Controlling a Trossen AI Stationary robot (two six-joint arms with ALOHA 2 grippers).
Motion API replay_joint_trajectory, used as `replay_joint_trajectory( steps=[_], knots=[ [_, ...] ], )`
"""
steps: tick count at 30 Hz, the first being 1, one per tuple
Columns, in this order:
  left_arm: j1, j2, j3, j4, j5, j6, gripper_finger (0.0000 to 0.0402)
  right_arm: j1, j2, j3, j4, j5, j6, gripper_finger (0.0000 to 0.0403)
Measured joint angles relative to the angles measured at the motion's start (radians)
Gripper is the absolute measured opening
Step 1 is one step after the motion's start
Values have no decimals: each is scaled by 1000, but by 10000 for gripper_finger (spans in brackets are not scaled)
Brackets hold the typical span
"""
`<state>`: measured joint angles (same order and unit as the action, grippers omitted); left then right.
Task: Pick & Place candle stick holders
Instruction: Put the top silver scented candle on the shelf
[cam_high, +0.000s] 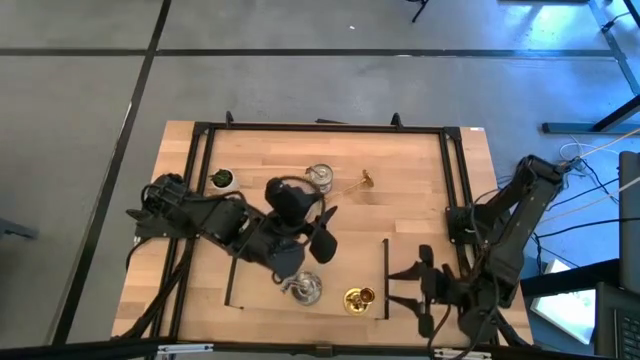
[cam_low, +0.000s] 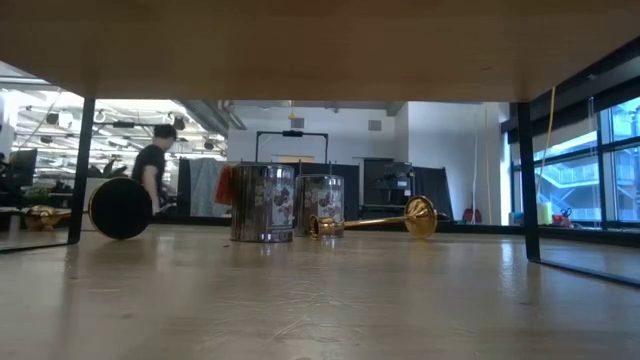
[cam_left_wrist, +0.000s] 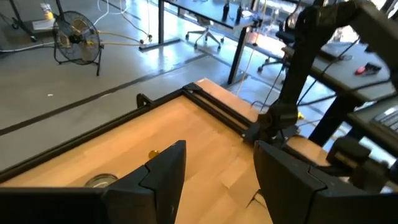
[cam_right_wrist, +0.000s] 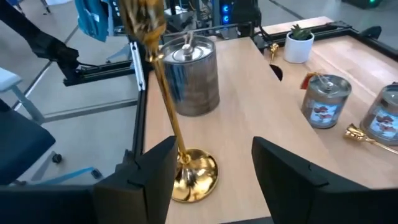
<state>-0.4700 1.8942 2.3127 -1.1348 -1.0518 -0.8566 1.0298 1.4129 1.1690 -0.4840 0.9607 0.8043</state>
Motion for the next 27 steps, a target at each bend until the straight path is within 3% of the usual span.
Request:
replay_joint_trajectory(
  steps=[5,12,17,20,23,27],
  knots=[
    [77,-6,0,-85,119,23,184,-16,-42,1,-40,-17,-4,211],
    [232,-7,0,-363,242,27,184,-87,-83,1,-153,-5,87,211],
    [349,-24,0,-381,277,192,184,-176,-142,1,-264,-41,177,211],
    [444,-50,0,-373,384,310,184,-263,-189,1,-282,-46,109,210],
    [572,-59,0,-384,572,406,184,-370,-236,1,-272,-79,-4,203],
    [704,-64,0,-374,721,607,184,-539,-296,1,-202,-217,-218,184]
  ],
)
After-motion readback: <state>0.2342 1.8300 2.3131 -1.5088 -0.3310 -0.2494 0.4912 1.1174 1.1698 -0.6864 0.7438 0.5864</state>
